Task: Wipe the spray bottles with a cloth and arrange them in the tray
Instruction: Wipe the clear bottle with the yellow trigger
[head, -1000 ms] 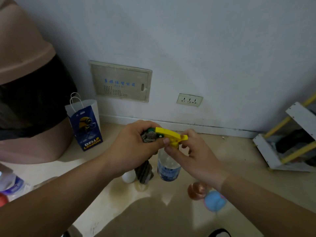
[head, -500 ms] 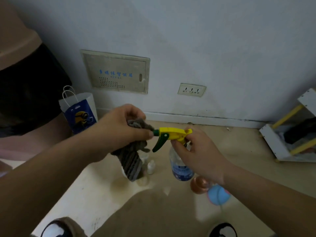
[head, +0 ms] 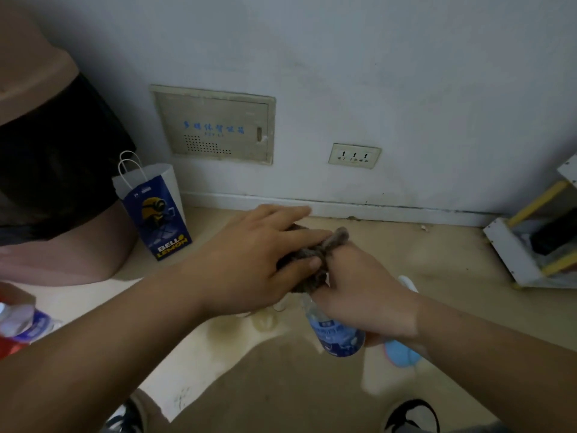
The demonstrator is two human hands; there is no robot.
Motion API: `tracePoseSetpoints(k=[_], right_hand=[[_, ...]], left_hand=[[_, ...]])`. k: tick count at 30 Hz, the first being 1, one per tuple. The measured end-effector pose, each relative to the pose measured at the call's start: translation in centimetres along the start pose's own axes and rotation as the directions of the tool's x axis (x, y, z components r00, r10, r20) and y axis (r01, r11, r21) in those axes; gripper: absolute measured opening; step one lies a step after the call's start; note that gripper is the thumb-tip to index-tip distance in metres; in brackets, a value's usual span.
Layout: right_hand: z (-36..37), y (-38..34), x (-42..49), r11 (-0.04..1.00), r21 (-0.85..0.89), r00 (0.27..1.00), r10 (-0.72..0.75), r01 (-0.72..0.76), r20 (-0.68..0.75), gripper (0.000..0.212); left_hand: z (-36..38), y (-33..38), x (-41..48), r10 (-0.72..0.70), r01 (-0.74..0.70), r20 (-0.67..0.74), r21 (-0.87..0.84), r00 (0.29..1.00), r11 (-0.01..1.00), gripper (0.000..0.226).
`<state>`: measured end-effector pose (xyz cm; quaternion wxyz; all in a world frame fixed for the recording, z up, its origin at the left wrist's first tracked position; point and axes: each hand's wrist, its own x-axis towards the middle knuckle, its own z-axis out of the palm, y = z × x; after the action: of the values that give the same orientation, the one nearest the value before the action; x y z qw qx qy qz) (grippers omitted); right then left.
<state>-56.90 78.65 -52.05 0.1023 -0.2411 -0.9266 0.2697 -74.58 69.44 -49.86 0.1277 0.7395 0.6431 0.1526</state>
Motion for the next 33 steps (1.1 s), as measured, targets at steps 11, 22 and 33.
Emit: tracePoseSetpoints(k=[11, 22, 33], right_hand=[[1.1, 0.3, -0.3, 0.927, -0.369, 0.998, -0.056, 0.065, 0.038, 0.030], [0.4, 0.3, -0.3, 0.963, -0.269, 0.992, 0.042, -0.009, 0.120, 0.030], [0.3, 0.4, -0.4, 0.959, -0.280, 0.989, 0.086, -0.048, 0.123, 0.012]], left_hand=[[0.7, 1.4, 1.8, -0.542, 0.580, 0.214, -0.381, 0.813, 0.720, 0.025], [2.3, 1.5, 0.9, -0.453, 0.395, 0.024, -0.533, 0.891, 0.748, 0.028], [3.9, 3.2, 0.8, -0.293, 0.273, -0.115, -0.160, 0.949, 0.949, 0.023]])
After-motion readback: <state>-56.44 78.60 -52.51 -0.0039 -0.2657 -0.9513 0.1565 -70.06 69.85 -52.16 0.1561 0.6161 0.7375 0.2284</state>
